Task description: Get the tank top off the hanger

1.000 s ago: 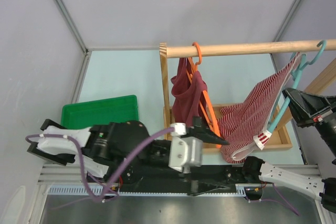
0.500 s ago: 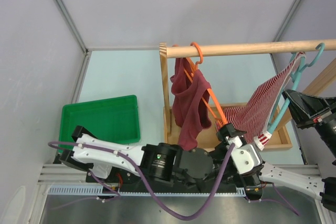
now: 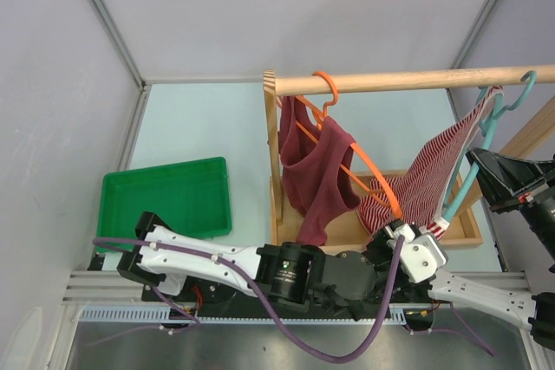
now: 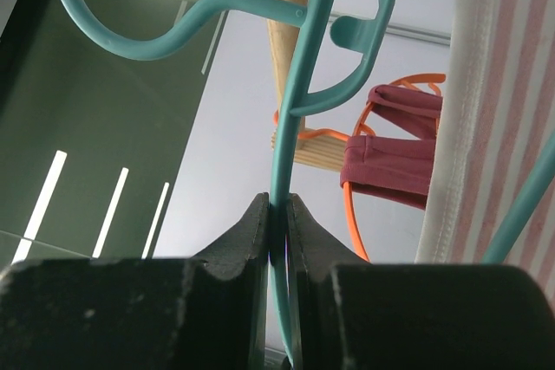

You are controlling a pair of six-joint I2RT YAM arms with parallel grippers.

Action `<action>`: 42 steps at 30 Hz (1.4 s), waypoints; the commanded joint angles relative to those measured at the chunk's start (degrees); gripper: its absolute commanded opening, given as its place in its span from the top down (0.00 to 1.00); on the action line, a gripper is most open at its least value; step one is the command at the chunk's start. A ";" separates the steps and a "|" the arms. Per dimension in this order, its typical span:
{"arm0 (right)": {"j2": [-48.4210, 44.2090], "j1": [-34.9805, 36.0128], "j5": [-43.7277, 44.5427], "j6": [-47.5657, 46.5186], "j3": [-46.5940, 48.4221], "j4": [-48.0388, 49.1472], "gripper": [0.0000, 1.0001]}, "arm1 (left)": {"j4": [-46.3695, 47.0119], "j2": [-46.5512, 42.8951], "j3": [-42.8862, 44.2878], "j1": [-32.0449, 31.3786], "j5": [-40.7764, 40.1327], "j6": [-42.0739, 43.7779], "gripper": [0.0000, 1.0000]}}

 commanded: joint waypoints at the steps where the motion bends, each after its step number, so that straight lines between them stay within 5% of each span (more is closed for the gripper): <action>1: -0.36 0.30 -0.32 1.70 0.27 4.07 1.00 | 1.73 -0.02 3.63 0.37 -1.51 0.05 0.64; 8: -0.62 0.30 -1.11 2.13 -0.26 4.25 1.00 | -0.20 -0.55 4.34 0.37 -0.55 -0.82 1.00; 18: -3.61 0.30 1.79 3.28 -3.16 3.37 1.00 | -1.88 -7.75 -4.00 -2.35 16.76 -3.64 1.00; 27: -3.96 0.30 0.13 3.54 -4.22 2.93 1.00 | 3.74 -15.31 -15.52 -4.47 15.28 -5.48 1.00; 42: -8.53 -0.31 -22.80 1.88 -2.37 -7.52 1.00 | 6.30 -18.66 -21.77 -4.38 12.46 -5.84 1.00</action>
